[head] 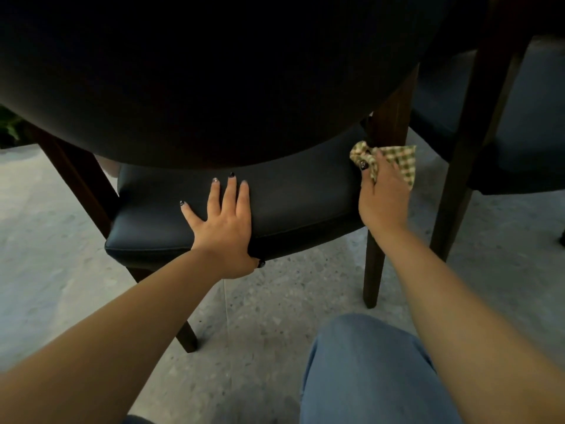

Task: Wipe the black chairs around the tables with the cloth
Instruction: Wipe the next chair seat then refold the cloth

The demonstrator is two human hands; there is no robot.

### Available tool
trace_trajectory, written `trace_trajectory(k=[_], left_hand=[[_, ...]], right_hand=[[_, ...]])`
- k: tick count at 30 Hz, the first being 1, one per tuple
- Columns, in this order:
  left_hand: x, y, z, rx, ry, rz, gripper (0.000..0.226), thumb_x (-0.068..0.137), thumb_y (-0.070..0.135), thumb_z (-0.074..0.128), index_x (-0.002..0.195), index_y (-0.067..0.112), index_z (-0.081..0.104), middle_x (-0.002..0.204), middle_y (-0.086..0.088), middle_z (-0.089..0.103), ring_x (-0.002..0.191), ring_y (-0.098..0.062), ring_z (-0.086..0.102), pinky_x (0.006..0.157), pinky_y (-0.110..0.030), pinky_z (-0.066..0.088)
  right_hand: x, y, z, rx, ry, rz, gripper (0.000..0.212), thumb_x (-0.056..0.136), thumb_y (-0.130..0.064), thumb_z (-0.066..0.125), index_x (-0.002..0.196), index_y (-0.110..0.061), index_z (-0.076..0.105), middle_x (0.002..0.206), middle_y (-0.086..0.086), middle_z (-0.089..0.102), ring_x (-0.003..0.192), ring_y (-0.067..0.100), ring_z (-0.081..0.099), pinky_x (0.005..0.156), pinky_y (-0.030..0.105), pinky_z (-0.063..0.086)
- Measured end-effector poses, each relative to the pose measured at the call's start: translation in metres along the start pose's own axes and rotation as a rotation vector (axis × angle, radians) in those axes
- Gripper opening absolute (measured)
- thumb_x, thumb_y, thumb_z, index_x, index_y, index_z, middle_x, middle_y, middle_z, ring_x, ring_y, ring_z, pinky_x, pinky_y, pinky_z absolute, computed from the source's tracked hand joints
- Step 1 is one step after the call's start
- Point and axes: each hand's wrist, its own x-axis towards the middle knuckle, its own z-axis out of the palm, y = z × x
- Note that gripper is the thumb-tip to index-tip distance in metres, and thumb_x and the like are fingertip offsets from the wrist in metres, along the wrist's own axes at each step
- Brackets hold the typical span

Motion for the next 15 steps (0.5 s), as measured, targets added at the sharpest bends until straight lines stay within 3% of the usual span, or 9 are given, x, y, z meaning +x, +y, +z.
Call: trace_trajectory(k=[4, 9, 12, 15], left_hand=[[-0.003, 0.002, -0.002, 0.021, -0.002, -0.004, 0.141, 0.061, 0.066, 0.077, 0.146, 0.02, -0.025, 0.157, -0.001, -0.023, 0.145, -0.032, -0.023, 0.106, -0.075, -0.002], [-0.005, 0.005, -0.009, 0.024, -0.045, -0.022, 0.141, 0.062, 0.063, 0.078, 0.147, 0.018, -0.025, 0.157, -0.002, -0.024, 0.145, -0.032, -0.023, 0.106, -0.074, -0.001], [-0.004, 0.0, -0.015, 0.021, -0.11, 0.023, 0.144, 0.061, 0.065, 0.079, 0.148, 0.02, -0.026, 0.158, 0.001, -0.026, 0.146, -0.03, -0.023, 0.107, -0.072, -0.002], [0.002, -0.029, -0.03, 0.049, -0.157, 0.145, 0.146, 0.056, 0.066, 0.081, 0.148, 0.029, -0.026, 0.16, 0.006, -0.021, 0.149, -0.025, -0.013, 0.114, -0.062, 0.001]], right_hand=[[-0.022, -0.029, 0.004, -0.012, -0.012, -0.037, 0.043, 0.097, -0.022, 0.047, 0.139, -0.01, 0.046, 0.136, 0.011, 0.054, 0.128, 0.026, 0.046, 0.111, 0.04, 0.032], [-0.067, -0.078, 0.013, 0.059, -0.11, -0.254, 0.034, 0.096, -0.016, 0.051, 0.128, -0.005, 0.056, 0.127, 0.011, 0.061, 0.12, 0.024, 0.054, 0.108, 0.035, 0.037], [-0.048, -0.087, -0.002, 0.214, -0.11, 0.01, 0.023, 0.1, -0.024, 0.044, 0.111, -0.016, 0.062, 0.106, -0.003, 0.063, 0.108, 0.015, 0.058, 0.087, 0.021, 0.04], [-0.01, -0.083, -0.031, 0.387, 0.1, 0.138, 0.017, 0.099, -0.025, 0.045, 0.099, -0.023, 0.062, 0.083, -0.02, 0.056, 0.085, -0.013, 0.057, 0.069, 0.002, 0.041]])
